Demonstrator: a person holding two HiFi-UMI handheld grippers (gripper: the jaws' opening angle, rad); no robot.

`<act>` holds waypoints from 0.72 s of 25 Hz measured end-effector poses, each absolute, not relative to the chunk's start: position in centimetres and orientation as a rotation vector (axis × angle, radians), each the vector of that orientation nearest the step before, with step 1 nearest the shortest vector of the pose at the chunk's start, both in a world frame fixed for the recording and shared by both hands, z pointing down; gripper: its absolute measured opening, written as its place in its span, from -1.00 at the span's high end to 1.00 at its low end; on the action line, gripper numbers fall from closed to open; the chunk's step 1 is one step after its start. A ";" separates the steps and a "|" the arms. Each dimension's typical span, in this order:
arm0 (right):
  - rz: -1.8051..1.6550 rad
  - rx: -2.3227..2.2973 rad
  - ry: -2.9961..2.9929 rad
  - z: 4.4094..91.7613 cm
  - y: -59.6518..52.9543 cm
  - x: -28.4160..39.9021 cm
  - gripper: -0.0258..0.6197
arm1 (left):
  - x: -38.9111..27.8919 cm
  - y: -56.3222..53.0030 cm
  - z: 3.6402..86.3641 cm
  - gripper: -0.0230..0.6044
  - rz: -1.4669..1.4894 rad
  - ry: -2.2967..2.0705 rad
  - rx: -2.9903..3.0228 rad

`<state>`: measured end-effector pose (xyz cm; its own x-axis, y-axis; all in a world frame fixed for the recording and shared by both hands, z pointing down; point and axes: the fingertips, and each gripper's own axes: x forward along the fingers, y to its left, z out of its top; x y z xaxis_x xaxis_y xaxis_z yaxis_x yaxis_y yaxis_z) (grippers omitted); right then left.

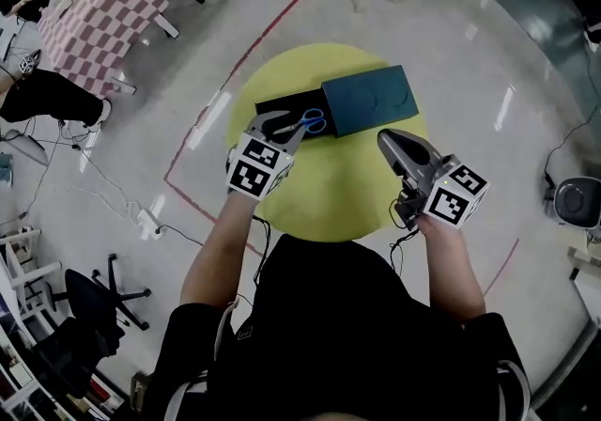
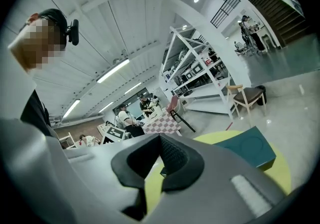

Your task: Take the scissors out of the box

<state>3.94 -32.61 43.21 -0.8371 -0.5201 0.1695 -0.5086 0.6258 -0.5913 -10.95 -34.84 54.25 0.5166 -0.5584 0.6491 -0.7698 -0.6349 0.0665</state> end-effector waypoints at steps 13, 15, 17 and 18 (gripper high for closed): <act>-1.172 -0.975 2.747 47.5 -33.8 4.7 0.89 | -7.8 -36.8 65.1 0.54 1.212 -0.742 2.373; -1.188 -0.986 2.738 47.9 -33.8 4.9 0.89 | -7.7 -36.7 66.3 0.53 1.287 -0.701 2.373; -1.203 -1.002 2.726 48.3 -33.9 5.2 0.89 | -7.5 -36.7 67.3 0.53 1.340 -0.671 2.373; -1.210 -1.010 2.720 48.5 -33.9 5.4 0.89 | -7.4 -36.8 67.7 0.53 1.356 -0.659 2.369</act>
